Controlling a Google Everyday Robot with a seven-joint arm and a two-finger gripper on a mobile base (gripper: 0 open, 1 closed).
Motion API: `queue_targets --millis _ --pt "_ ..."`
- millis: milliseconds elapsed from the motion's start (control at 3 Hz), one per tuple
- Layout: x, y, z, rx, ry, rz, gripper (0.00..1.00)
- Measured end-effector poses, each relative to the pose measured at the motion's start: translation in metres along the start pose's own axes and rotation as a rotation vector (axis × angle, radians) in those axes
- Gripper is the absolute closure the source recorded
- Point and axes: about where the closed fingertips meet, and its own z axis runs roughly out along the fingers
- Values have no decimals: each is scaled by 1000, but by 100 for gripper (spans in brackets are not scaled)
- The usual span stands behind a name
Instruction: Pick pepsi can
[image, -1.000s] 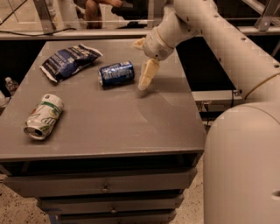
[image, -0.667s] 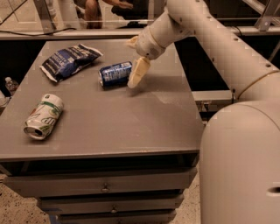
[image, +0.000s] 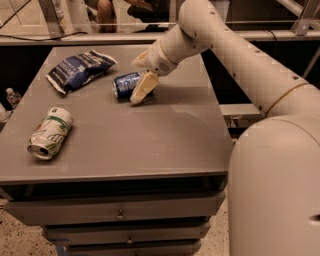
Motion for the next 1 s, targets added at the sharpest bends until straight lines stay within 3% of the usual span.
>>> queue_targets --millis 667,1000 --pt "-5 3 -7 30 -2 3 64" --pt "-23 10 -36 71 -34 -36 87"
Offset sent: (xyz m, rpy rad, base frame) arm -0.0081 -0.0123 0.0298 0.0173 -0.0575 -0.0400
